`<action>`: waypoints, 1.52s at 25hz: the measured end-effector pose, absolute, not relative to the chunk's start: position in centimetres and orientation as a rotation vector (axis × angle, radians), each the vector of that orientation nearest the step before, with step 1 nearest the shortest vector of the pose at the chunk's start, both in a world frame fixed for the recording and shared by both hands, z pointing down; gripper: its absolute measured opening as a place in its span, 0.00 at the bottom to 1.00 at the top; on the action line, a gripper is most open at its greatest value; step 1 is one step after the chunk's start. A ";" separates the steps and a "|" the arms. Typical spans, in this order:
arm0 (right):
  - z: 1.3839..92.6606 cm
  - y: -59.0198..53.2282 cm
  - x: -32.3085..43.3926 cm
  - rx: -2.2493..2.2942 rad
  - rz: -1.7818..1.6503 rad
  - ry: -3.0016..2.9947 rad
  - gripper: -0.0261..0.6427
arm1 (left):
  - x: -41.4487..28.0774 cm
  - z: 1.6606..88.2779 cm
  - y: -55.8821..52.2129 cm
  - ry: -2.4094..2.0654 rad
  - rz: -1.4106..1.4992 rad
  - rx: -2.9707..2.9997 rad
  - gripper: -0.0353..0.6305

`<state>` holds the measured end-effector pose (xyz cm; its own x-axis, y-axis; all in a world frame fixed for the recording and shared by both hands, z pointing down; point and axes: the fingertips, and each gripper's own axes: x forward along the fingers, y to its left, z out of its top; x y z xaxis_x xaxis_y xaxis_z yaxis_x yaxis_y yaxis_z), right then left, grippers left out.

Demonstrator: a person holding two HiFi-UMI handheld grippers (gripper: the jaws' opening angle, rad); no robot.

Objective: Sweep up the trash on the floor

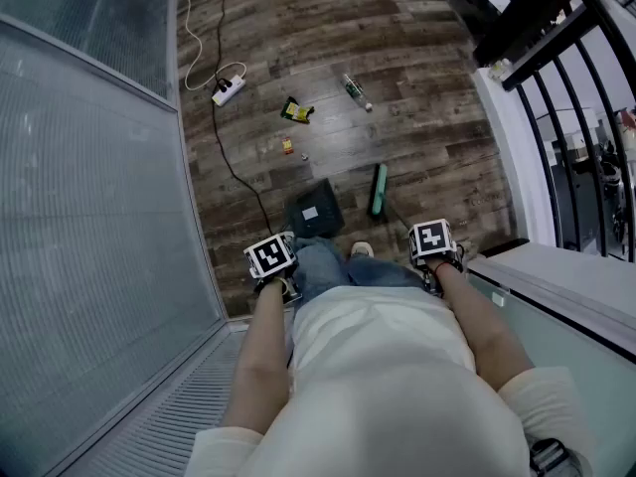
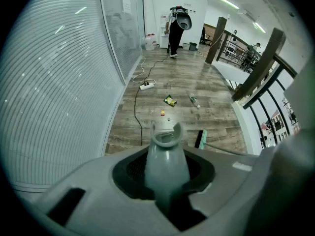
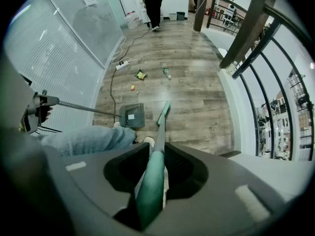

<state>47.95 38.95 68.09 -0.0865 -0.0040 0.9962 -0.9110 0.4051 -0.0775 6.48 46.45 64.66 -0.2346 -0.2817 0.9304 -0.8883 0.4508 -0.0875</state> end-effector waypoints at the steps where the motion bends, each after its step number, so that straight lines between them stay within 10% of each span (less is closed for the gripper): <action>1: 68.2 38.8 48.0 0.872 0.944 -1.457 0.19 | 6.6 64.8 46.3 -1.751 0.800 1.005 0.19; 38: 66.9 35.3 42.8 0.976 1.000 -1.418 0.19 | 4.4 66.2 44.1 -1.630 0.679 1.012 0.19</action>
